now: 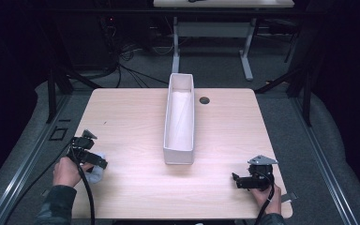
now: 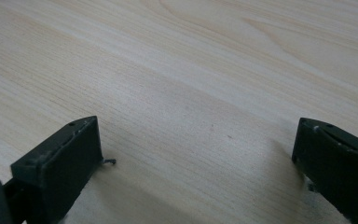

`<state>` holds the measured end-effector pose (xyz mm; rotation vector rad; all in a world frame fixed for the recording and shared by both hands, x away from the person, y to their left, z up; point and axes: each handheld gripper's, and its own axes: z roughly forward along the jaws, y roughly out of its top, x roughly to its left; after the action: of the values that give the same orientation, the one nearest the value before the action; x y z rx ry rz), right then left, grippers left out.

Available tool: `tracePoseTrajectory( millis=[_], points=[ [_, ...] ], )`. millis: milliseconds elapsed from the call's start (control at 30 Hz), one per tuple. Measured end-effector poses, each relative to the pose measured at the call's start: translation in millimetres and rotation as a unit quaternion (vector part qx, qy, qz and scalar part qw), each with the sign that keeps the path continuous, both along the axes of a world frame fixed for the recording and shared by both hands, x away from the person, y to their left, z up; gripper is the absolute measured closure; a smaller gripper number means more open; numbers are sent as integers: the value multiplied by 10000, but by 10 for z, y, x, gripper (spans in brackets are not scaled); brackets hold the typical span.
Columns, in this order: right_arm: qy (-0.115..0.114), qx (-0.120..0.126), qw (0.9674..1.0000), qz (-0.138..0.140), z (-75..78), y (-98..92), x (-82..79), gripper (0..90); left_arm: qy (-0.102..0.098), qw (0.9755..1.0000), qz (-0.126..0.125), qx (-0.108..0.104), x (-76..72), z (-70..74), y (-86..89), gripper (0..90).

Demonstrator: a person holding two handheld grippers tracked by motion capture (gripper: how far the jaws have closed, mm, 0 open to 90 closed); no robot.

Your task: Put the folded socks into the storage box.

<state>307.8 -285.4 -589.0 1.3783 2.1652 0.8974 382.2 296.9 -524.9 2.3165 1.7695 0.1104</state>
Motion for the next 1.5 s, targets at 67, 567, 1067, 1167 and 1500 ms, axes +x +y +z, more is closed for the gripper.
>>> tracePoseTrajectory(
  millis=[67, 567, 1067, 1167, 1500],
  points=[
    [1, -5, 10000, -2, 1, 0, -1, 8, -30, 10000, 65, 18, 1, -18, 29, 178],
    [-1, 7, 10000, -12, -1, 0, 0, 7, 36, 9996, 273, 33, 25, -71, 144, 357],
    [-7, -18, 10000, -56, 1, -3, 0, 7, 58, 9990, 381, 231, 18, -66, 135, 539],
    [-9, -18, 10000, -62, 1, -3, 0, 8, -26, 9990, 399, 214, 2, -53, 124, 590],
    [-48, -29, 10000, -70, -2, 1, 3, 0, -146, 9988, 456, 107, -20, -16, 147, 655]
  ],
)
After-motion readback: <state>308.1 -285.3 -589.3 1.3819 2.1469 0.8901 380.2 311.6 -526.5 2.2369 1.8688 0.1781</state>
